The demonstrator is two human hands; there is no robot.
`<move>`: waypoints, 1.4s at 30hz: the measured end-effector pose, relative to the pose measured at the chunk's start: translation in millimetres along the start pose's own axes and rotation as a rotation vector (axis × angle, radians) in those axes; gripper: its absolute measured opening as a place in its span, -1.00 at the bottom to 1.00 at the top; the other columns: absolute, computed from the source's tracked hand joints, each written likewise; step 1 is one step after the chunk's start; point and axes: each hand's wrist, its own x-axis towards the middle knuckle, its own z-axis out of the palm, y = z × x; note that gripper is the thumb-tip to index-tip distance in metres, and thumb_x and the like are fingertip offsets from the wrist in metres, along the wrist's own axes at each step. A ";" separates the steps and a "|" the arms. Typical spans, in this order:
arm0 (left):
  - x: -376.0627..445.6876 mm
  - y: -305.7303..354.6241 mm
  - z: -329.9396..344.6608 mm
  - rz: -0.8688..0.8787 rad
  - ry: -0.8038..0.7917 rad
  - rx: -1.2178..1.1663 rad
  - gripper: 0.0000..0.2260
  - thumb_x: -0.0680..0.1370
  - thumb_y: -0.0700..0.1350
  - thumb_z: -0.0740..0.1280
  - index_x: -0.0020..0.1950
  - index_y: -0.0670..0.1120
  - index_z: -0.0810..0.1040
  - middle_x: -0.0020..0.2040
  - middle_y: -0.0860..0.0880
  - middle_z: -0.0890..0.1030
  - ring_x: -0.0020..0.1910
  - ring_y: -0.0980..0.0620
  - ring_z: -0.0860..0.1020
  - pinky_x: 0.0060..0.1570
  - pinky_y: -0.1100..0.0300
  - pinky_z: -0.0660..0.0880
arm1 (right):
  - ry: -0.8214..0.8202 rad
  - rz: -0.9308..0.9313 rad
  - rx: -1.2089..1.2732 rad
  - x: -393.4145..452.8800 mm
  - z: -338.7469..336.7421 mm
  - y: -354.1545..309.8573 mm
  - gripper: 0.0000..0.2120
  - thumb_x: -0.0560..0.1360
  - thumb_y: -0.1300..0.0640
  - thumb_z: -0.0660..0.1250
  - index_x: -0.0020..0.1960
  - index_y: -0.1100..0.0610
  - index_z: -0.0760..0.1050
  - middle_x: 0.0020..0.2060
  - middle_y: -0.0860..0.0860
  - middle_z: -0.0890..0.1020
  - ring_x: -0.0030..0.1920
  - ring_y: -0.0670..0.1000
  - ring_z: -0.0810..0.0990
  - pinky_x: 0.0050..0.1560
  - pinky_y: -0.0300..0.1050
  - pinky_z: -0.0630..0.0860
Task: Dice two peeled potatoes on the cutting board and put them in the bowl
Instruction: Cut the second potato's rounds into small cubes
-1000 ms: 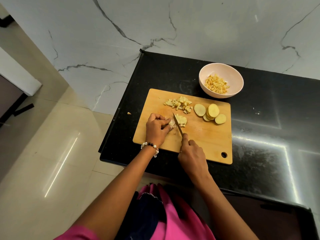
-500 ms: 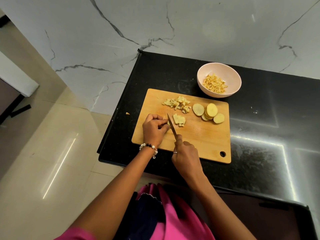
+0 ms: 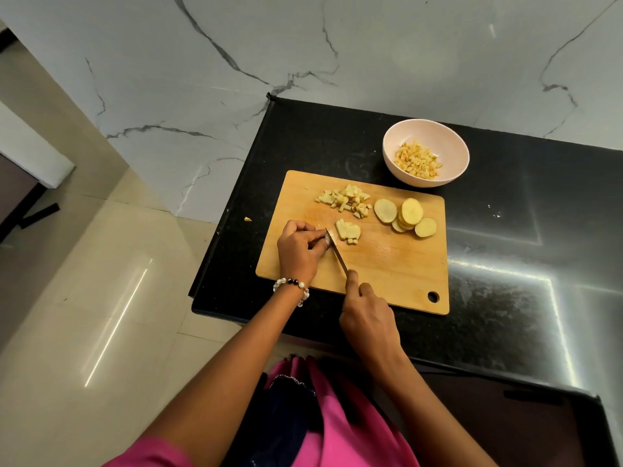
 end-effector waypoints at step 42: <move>-3.8 2.2 -3.0 -0.057 0.141 -0.038 -0.81 0.54 -0.30 0.27 0.05 -0.16 0.65 0.00 -0.05 0.54 -0.11 0.14 0.47 -0.14 0.49 0.37 | 0.133 -0.096 0.253 62.8 -30.7 93.0 -0.63 0.52 0.19 0.25 0.29 -0.06 0.51 -0.03 0.00 0.52 -0.07 0.04 0.47 -0.25 0.00 0.48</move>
